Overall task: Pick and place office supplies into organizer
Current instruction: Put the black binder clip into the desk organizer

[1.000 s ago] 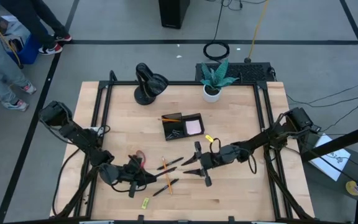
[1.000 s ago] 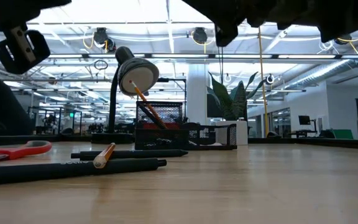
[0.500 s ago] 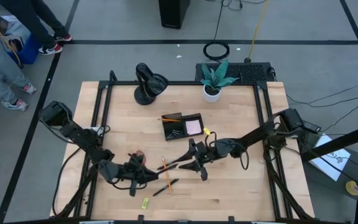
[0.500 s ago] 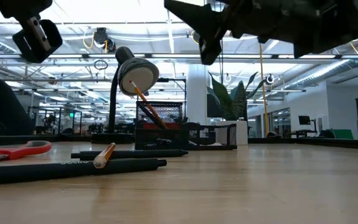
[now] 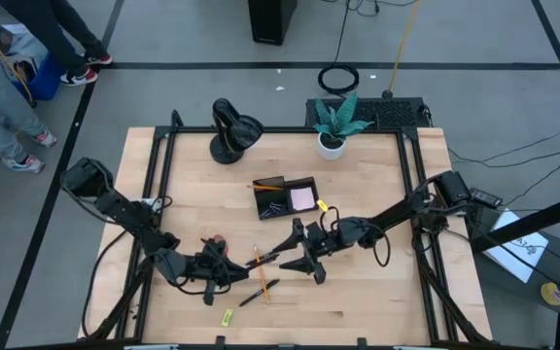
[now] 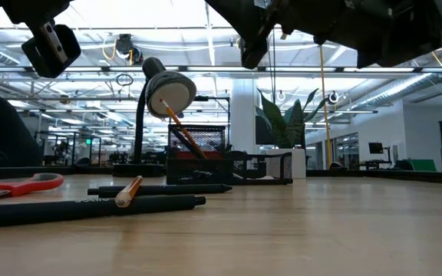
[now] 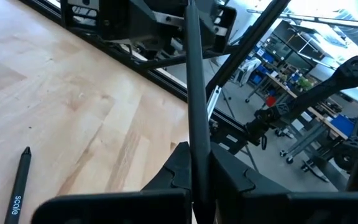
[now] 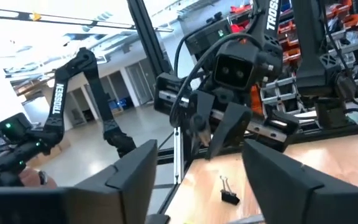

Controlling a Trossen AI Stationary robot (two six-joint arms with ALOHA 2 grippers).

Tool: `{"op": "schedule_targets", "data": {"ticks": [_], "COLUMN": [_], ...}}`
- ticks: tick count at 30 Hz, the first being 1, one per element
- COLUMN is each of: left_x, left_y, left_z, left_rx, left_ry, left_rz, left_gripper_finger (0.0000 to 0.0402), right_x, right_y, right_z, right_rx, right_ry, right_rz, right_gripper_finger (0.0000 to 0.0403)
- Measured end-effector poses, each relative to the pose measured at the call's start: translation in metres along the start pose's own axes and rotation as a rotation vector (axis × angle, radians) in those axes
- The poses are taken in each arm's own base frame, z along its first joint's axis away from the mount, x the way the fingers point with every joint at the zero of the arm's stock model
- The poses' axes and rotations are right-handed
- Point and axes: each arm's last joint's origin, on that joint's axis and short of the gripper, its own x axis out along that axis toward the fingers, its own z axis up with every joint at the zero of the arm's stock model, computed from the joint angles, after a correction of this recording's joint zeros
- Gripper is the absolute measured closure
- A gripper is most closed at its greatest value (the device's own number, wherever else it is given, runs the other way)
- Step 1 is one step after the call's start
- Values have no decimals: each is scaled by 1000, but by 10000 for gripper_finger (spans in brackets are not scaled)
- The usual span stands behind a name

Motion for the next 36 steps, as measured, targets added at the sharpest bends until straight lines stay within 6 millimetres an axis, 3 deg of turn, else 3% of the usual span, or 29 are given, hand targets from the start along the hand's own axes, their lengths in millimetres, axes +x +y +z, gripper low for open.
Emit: {"op": "schedule_targets", "data": {"ticks": [6,13,29,36], "left_x": [1,3,3,3], "left_y": [2,4,4,4], "left_z": [2,3,4,3], "left_rx": [-3,-4,-2,0], "left_ry": [-6,-6,-9,-8], "left_rz": [7,9,10,11], "left_gripper_finger": [369,373,378,358], "right_x": [11,20,23,23], "right_y": [1,0,-4,-4], "right_z": [8,12,13,13], "right_rx": [0,-23,-54,-76], "right_ry": [-8,12,30,26], "right_rz": [-4,-19,-33,-30], "right_gripper_finger": [135,140,251,306]}}
